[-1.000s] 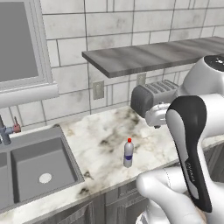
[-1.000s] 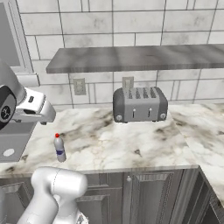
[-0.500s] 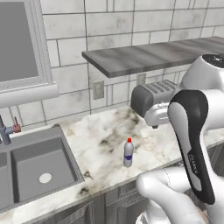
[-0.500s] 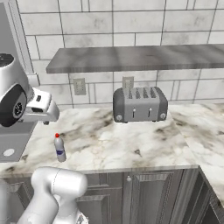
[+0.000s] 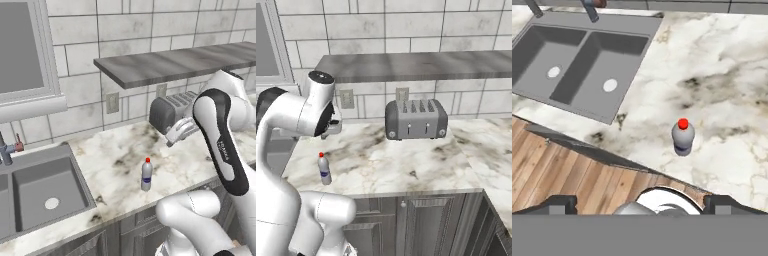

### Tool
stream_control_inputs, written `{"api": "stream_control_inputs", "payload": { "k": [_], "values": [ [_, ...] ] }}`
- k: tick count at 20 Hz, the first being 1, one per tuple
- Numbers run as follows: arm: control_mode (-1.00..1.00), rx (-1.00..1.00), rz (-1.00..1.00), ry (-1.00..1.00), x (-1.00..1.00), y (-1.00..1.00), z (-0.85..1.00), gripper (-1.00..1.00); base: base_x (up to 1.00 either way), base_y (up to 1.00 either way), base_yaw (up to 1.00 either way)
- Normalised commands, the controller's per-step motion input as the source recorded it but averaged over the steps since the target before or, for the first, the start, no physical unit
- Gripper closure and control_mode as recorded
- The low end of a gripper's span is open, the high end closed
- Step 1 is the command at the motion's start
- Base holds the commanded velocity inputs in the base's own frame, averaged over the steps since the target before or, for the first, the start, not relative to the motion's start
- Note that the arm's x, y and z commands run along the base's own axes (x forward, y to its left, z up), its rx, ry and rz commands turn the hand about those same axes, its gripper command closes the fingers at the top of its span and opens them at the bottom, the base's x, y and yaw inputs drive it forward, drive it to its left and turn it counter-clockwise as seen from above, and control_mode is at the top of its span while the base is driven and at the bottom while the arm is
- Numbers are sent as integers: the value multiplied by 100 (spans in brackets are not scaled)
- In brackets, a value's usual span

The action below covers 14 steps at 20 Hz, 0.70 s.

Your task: Place the drinks on the dining counter in a tight cluster.

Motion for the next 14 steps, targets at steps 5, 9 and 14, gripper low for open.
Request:
{"api": "stream_control_inputs", "payload": {
  "k": [5, 9, 14],
  "values": [
    [-100, 8, 30, -3, 35, 0, -67, -100, 0, 0, 0],
    [-100, 15, 33, -4, 55, -3, -40, -100, 0, 0, 0],
    [-100, 25, 40, -11, 58, -13, -12, -100, 0, 0, 0]
  ]
}}
